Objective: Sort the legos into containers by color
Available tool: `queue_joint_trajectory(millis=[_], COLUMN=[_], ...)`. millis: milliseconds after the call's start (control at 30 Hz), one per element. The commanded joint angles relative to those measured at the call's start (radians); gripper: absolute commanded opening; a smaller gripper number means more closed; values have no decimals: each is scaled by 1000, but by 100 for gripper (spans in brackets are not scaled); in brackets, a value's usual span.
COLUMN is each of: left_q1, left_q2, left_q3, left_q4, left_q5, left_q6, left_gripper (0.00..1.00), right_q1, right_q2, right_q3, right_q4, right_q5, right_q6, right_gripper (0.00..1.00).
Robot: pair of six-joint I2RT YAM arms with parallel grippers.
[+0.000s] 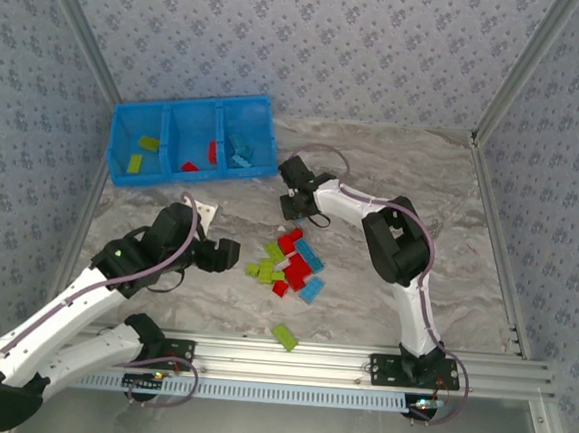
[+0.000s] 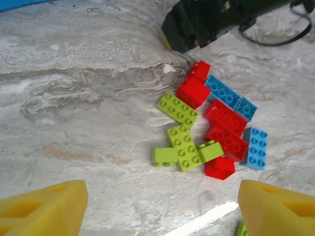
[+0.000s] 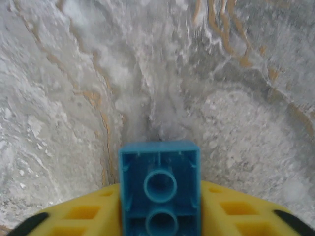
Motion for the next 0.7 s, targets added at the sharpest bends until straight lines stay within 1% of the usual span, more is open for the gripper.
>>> queue_joint_trajectory(millis=[0,100,233,333,400,467,600,667], left_q1=[-8,-8,-9,-9,-7,-8,-9,-9], left_q2=[-30,-71,-151,-188,-187,-178,-173,-175], left_q3=[-13,-11,-3,9,29,42,44,41], left_q4=[-28,-38,-53,-72,-98,-117,-137,-145], left_q5=[-54,-135,-275,-358,-390,-395,-388,-385], left_q6=[-50,-110,-224,-283,-305,-307,-313,-316], left_gripper=[88,99,99,99,99,99,99,99], right_q1=[13,23,52,75,78,76,83,83], right_q2=[-51,-145,-229,-219,-160,-82,110,201], right_q3=[9,3,24,69,129,211,438,560], right_q4=[-57,-39,72,212,295,333,366,343], right_q5=[-13,-18,-28,-2,27,49,84,99], right_q6=[-25,-19,-24,-48,-55,-65,-139,-167], right_gripper=[26,22,22,23,24,23,23,23])
